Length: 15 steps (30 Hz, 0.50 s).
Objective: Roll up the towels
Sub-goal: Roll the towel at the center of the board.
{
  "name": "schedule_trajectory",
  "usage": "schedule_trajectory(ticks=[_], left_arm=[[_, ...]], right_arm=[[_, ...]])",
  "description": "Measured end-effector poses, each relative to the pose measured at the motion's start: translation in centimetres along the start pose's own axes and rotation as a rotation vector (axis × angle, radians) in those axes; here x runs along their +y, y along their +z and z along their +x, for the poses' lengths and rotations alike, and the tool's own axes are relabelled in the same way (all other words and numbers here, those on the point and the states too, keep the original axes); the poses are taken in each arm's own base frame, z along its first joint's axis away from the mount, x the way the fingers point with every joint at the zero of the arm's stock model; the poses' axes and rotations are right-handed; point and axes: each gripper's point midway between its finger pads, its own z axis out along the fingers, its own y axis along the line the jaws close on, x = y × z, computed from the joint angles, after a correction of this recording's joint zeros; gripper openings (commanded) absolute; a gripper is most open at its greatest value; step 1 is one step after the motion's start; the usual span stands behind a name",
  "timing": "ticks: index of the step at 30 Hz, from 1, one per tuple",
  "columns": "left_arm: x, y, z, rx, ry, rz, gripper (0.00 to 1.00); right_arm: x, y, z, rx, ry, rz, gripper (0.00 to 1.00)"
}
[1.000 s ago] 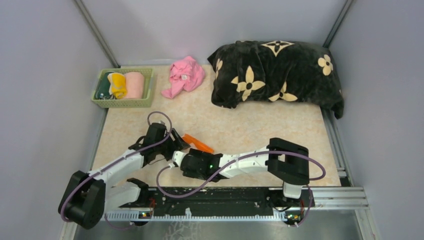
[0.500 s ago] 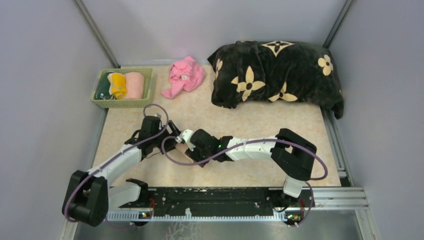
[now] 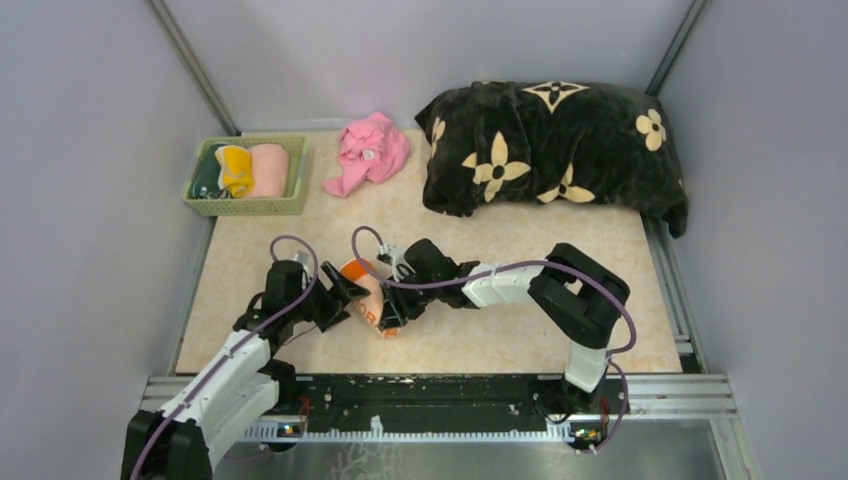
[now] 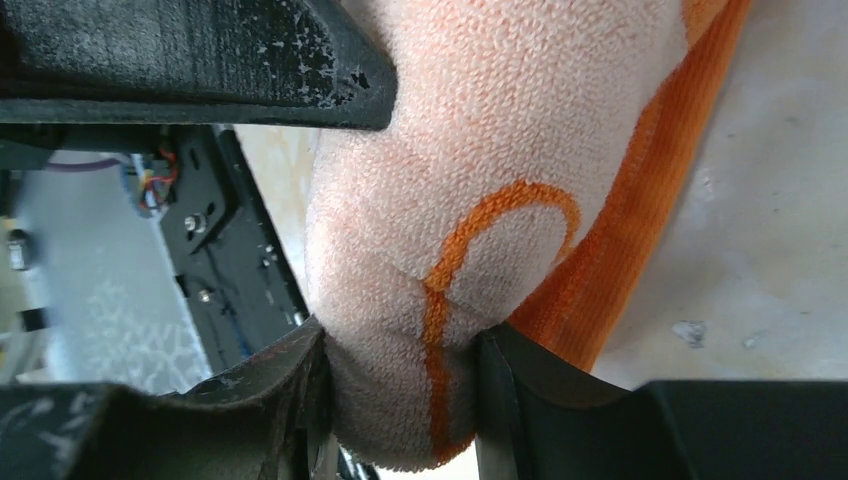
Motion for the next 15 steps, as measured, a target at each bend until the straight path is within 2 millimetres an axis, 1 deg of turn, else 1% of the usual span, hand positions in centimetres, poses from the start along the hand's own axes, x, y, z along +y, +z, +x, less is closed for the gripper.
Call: schedule_trajectory(ticks=[2,7,10,15], left_arm=[[0.0,0.3,0.4,0.024,-0.022,0.015,0.92],[-0.9,1.2,0.9,0.077,-0.041,0.063,0.92],[-1.0,1.6,1.4,0.101,-0.056,0.087,0.92],[-1.2,1.8,1.8,0.113,-0.053,0.126,0.87]], right_arm=[[0.1,0.1,0.3,-0.004,0.056,-0.048,0.23],[0.6,0.3,0.5,-0.023,0.171,-0.148,0.21],[0.9,0.5,0.6,-0.027,0.223,-0.198,0.21],[1.1,0.8,0.9,-0.037,0.308,-0.289,0.20]])
